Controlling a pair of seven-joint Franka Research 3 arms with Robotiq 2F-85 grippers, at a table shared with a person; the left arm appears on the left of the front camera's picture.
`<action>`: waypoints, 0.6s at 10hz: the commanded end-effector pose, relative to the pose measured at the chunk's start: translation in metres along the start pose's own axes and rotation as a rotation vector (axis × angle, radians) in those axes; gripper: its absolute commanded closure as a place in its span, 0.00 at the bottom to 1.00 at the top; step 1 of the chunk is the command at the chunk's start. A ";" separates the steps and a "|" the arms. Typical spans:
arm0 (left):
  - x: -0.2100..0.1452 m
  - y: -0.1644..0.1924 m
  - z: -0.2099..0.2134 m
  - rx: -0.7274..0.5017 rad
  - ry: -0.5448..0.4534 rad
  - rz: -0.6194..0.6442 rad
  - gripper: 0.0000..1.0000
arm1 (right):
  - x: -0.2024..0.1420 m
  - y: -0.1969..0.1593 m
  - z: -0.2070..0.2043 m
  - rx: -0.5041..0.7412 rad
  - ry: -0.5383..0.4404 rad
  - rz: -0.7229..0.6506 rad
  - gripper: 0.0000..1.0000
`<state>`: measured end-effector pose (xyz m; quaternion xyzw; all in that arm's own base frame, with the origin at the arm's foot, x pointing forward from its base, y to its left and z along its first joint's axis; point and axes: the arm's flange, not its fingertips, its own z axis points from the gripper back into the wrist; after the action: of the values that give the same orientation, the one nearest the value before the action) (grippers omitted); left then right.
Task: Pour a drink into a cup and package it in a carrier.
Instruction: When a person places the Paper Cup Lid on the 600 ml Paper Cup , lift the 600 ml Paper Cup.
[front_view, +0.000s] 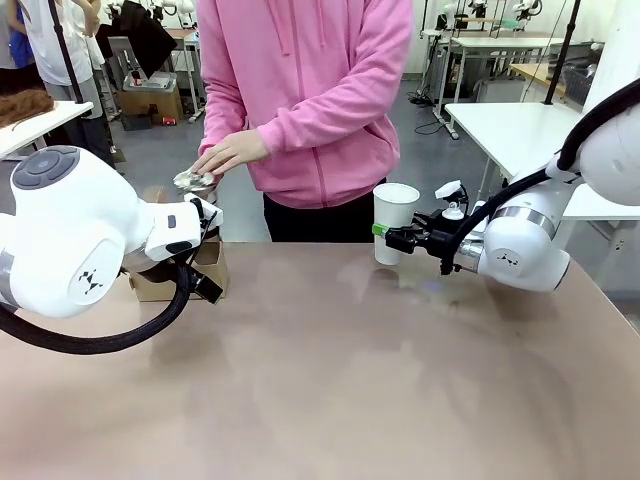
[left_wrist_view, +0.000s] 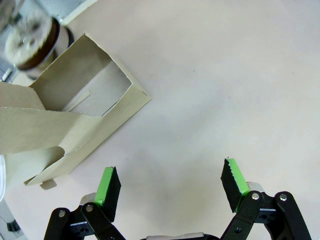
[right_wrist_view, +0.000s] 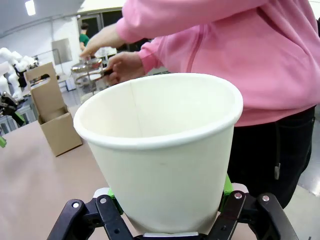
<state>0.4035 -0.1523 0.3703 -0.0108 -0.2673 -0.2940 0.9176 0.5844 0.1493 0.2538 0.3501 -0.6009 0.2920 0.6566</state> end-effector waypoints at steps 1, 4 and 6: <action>0.000 0.000 0.000 -0.002 -0.001 0.001 0.00 | 0.004 0.001 -0.001 -0.013 -0.013 -0.008 0.20; 0.000 0.000 0.000 -0.002 -0.001 0.001 0.00 | 0.004 0.001 -0.001 -0.013 -0.013 -0.008 0.20; 0.000 0.000 0.000 -0.002 -0.001 0.001 0.00 | 0.004 0.001 -0.001 -0.013 -0.013 -0.008 0.20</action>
<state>0.4035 -0.1523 0.3703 -0.0108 -0.2673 -0.2940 0.9176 0.5844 0.1493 0.2538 0.3501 -0.6009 0.2920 0.6566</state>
